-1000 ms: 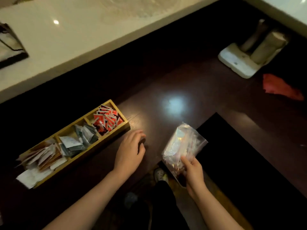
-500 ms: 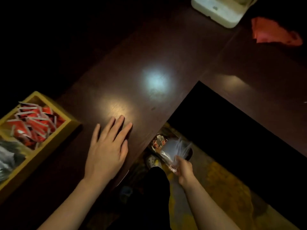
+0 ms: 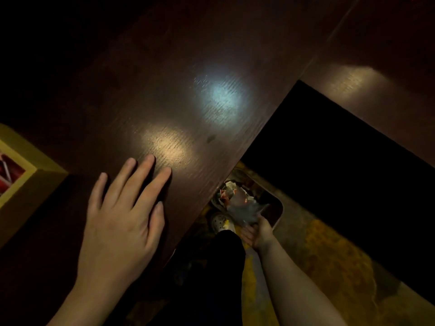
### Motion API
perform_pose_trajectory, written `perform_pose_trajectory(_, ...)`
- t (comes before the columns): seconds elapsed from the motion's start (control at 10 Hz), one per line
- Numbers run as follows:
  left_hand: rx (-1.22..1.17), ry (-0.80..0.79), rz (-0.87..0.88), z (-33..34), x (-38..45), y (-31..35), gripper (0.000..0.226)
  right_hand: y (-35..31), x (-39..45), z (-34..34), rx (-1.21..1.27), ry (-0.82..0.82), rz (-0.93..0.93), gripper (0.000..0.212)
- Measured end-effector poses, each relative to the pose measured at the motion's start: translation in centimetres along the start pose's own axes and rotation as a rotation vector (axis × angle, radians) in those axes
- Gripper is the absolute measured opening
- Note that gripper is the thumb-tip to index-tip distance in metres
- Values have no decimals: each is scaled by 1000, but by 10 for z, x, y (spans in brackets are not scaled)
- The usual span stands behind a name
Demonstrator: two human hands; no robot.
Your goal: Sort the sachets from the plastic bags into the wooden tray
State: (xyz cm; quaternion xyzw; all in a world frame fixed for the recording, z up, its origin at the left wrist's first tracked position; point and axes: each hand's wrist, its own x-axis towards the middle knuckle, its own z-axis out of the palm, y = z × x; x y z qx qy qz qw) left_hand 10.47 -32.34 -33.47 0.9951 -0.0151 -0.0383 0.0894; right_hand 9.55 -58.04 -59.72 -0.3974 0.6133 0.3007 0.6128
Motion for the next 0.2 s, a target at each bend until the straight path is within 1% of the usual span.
perform_pose_trajectory(0.1, 18, 20, 10, 2, -2, -1, 51, 1, 7, -4, 2, 50, 53, 44)
perform_pose_trajectory(0.2, -6, 9, -8, -3, -1, 1, 51, -4, -4, -11, -10, 99, 35, 27)
